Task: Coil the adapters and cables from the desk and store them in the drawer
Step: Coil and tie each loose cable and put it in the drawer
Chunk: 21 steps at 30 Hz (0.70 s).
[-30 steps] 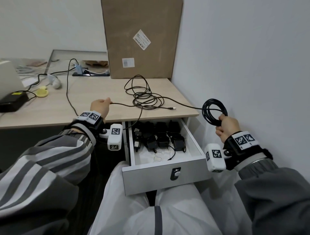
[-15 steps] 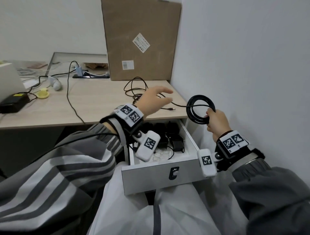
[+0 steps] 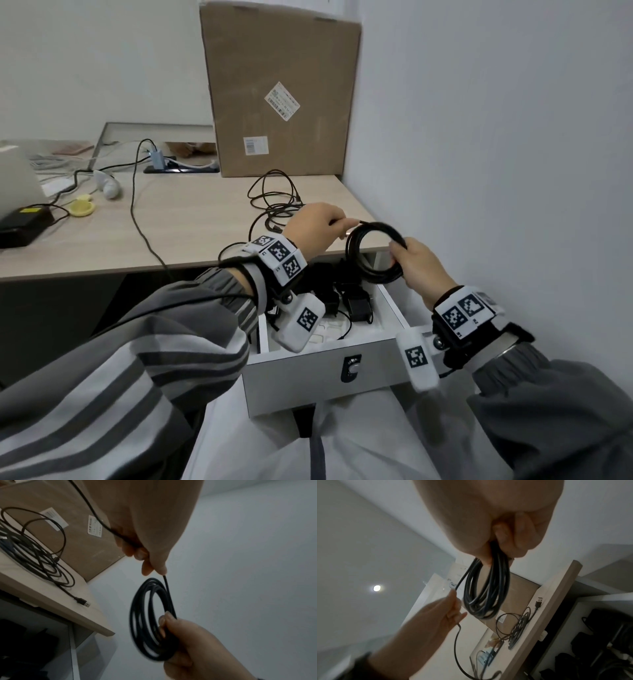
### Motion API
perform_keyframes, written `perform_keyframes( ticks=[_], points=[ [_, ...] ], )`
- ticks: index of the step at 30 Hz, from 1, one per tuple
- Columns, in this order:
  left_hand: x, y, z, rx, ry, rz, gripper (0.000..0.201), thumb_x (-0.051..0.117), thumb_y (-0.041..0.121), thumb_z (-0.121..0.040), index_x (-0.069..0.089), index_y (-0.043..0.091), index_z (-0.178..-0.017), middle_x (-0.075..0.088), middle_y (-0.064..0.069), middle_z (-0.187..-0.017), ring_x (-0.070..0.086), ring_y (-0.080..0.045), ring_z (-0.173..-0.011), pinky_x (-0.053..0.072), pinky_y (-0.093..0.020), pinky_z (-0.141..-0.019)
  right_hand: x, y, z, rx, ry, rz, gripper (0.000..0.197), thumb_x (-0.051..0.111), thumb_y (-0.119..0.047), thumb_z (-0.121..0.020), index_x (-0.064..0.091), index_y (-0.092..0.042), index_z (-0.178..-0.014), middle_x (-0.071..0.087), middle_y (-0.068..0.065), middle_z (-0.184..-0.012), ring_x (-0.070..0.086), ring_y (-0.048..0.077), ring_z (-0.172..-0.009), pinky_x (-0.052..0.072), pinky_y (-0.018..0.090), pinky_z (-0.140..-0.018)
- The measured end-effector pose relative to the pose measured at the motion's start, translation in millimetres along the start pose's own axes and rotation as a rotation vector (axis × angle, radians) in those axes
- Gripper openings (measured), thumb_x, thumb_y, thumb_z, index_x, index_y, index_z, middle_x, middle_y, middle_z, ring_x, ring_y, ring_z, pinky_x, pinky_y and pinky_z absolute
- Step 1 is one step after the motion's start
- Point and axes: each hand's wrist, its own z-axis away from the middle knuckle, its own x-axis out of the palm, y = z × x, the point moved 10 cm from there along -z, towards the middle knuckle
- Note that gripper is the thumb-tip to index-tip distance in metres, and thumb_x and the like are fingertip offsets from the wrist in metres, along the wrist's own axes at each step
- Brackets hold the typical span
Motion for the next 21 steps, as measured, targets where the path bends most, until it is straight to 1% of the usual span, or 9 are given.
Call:
perform_keyframes(
  ticks=[4,6,9,11,13,15,18,20,21],
  points=[
    [-1.9,-13.0,-5.1,-0.092,0.031,0.096,0.039,0.053,0.039,-0.096,0.065,0.012,-0.07,0.045,0.008,-0.049,0.041,-0.007,-0.047,0.031,-0.022,-0.05,6.3,-5.2,9.7,-0.042,0.026,0.0,0.028,0.042,-0.022,-0.099,0.045,-0.015,-0.072,0.045,-0.003,-0.067,0.042,0.01,-0.061,0.031,0.023,-0.056],
    [4.3,-18.5,-4.1,-0.128,0.034,0.147,0.039,0.053,0.04,-0.095,0.061,0.013,-0.069,0.053,0.008,-0.054,0.044,-0.008,-0.051,0.032,-0.022,-0.052,4.7,-6.9,8.7,-0.05,0.059,-0.002,0.029,0.041,-0.023,-0.1,0.044,-0.016,-0.072,0.045,-0.003,-0.068,0.042,0.01,-0.062,0.031,0.023,-0.057],
    [17.8,-24.6,-2.2,-0.172,0.0,0.142,0.036,0.047,0.045,-0.097,0.057,0.014,-0.082,0.054,0.007,-0.07,0.049,-0.011,-0.067,0.034,-0.029,-0.062,3.1,-5.5,5.1,-0.049,0.102,-0.022,0.027,0.041,-0.025,-0.1,0.046,-0.014,-0.075,0.047,-0.003,-0.071,0.043,0.011,-0.065,0.033,0.024,-0.059],
    [27.4,-21.9,-1.1,-0.147,-0.07,0.161,0.039,0.039,0.042,-0.1,0.056,0.01,-0.087,0.056,0.001,-0.078,0.054,-0.019,-0.078,0.038,-0.033,-0.07,3.5,-4.4,3.3,-0.051,0.11,-0.067,0.028,0.041,-0.026,-0.1,0.045,-0.016,-0.074,0.047,-0.003,-0.07,0.042,0.012,-0.064,0.032,0.025,-0.059],
    [35.7,-19.5,2.0,-0.134,-0.122,0.265,0.044,0.034,0.036,-0.103,0.06,0.002,-0.096,0.061,-0.01,-0.09,0.057,-0.025,-0.088,0.042,-0.036,-0.082,6.1,-3.7,2.4,-0.045,0.087,-0.107,0.028,0.041,-0.027,-0.1,0.045,-0.017,-0.074,0.046,-0.004,-0.067,0.04,0.01,-0.059,0.03,0.024,-0.057],
    [38.4,-17.7,5.5,-0.132,-0.11,0.389,0.042,0.032,0.032,-0.104,0.063,0.004,-0.109,0.069,-0.009,-0.103,0.062,-0.023,-0.098,0.044,-0.033,-0.09,11.6,-5.7,2.7,-0.052,0.034,-0.099,0.027,0.04,-0.027,-0.1,0.047,-0.017,-0.076,0.047,-0.005,-0.067,0.04,0.01,-0.058,0.03,0.024,-0.058],
    [28.9,-13.2,3.5,-0.109,-0.001,0.458,0.036,0.036,0.028,-0.103,0.063,0.009,-0.116,0.07,-0.005,-0.1,0.065,-0.022,-0.095,0.047,-0.031,-0.087,26.7,-7.7,5.6,-0.09,-0.056,0.014,0.029,0.04,-0.027,-0.1,0.048,-0.019,-0.073,0.05,-0.006,-0.065,0.045,0.011,-0.06,0.035,0.028,-0.06],
    [23.7,-13.0,1.5,-0.124,0.025,0.485,0.035,0.037,0.028,-0.103,0.065,0.008,-0.111,0.07,-0.008,-0.095,0.067,-0.024,-0.089,0.049,-0.031,-0.083,29.9,-7.8,8.4,-0.104,-0.039,0.034,0.03,0.04,-0.027,-0.1,0.047,-0.021,-0.071,0.051,-0.007,-0.065,0.048,0.012,-0.064,0.038,0.031,-0.066],
    [24.7,-13.2,1.4,-0.137,0.003,0.516,0.035,0.037,0.028,-0.103,0.065,0.008,-0.107,0.071,-0.009,-0.094,0.068,-0.024,-0.085,0.052,-0.029,-0.077,28.6,-8.1,9.3,-0.108,-0.011,0.012,0.03,0.04,-0.027,-0.099,0.047,-0.021,-0.07,0.051,-0.007,-0.066,0.049,0.013,-0.065,0.039,0.032,-0.069]
  ],
)
